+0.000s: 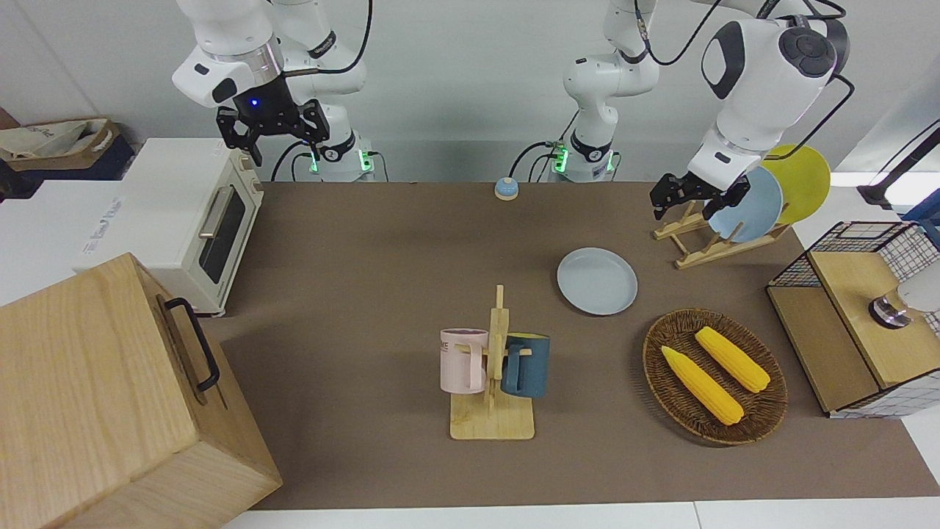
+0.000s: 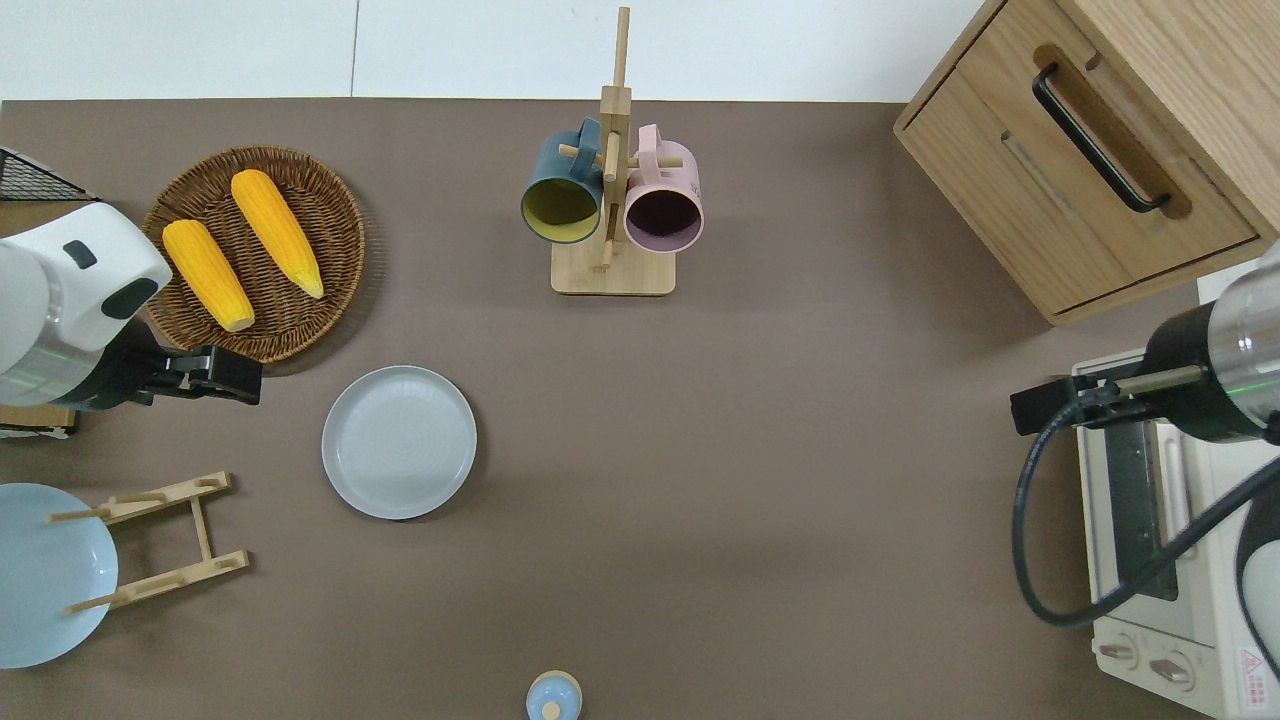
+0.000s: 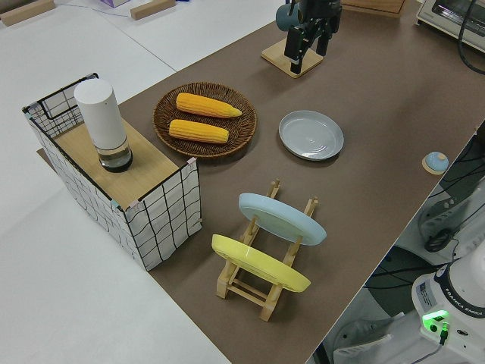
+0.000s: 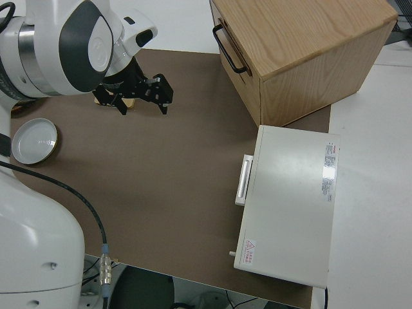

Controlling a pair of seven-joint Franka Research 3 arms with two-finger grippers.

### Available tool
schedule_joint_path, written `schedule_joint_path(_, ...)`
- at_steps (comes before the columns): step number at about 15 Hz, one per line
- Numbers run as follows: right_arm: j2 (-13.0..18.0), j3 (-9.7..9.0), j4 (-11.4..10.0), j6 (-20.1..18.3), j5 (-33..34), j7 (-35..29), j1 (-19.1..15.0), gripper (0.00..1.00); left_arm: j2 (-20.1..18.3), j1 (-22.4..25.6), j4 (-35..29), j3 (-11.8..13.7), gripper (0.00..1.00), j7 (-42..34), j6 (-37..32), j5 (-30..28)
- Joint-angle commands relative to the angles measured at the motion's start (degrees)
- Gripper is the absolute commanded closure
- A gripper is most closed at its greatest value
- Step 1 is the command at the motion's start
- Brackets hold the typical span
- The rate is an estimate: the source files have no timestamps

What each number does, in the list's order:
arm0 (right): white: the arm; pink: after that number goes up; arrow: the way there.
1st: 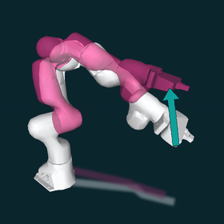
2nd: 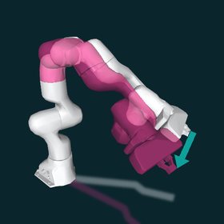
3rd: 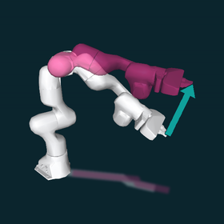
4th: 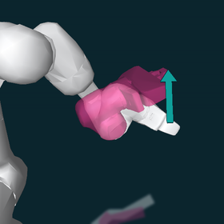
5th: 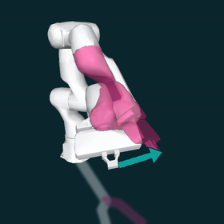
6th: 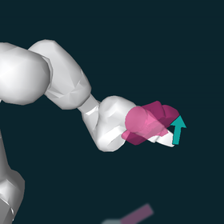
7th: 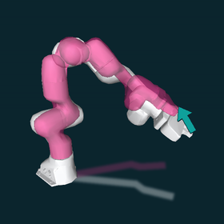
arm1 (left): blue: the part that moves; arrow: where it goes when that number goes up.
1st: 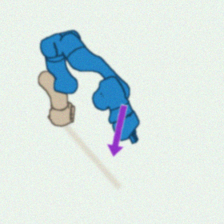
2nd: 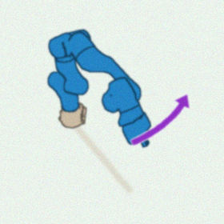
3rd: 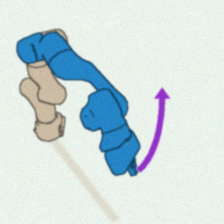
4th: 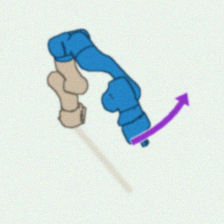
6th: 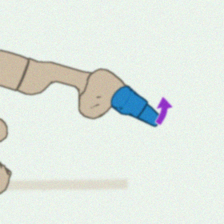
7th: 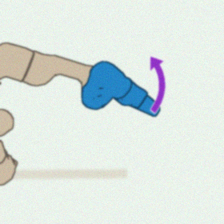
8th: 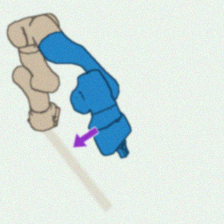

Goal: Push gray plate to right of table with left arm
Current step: 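Move the left gripper down toward the gray plate's edge nearest the robot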

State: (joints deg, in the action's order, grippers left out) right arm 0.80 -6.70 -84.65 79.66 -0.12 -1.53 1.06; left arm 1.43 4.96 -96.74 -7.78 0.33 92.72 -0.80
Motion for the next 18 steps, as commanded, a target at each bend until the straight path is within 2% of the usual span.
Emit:
schedule_joint_path(1, 0.17, -0.77, 0.46, -0.83, -0.59, -0.14, -1.15, 0.017, -1.68, 1.19, 0.95, 1.53, 0.01, 0.72, -2.19, -1.40)
schedule_joint_path(3, 0.17, -0.86, 0.46, -0.83, -0.59, -0.14, -1.15, 0.017, -2.21, 2.16, 0.59, 3.73, 0.01, 0.02, -2.90, -3.85)
schedule_joint_path(7, 0.17, -0.86, 0.46, -0.83, -0.59, -0.14, -1.15, 0.017, -3.62, 2.34, -5.38, 3.74, 0.01, 1.07, -1.32, -3.33)
schedule_joint_path(10, 0.17, -0.77, 0.46, -0.83, -0.59, -0.14, -1.15, 0.017, -4.93, 2.16, -9.85, 3.65, 0.01, 2.74, 2.53, -3.33)
schedule_joint_path(13, 0.17, -0.77, 0.46, -0.83, -0.59, -0.14, -1.15, 0.017, -9.06, 1.46, -20.64, 3.56, 0.01, 6.16, 12.36, -3.33)
schedule_joint_path(16, 0.17, -0.86, 0.46, -0.83, -0.59, -0.14, -1.15, 0.017, -10.30, 1.02, -27.33, 2.69, 0.01, 9.84, 19.04, -3.33)
schedule_joint_path(18, 0.17, -0.77, 0.46, -0.83, -0.59, -0.14, -1.15, 0.017, -11.09, 0.32, -33.31, 0.06, 0.01, 14.24, 25.90, -3.33)
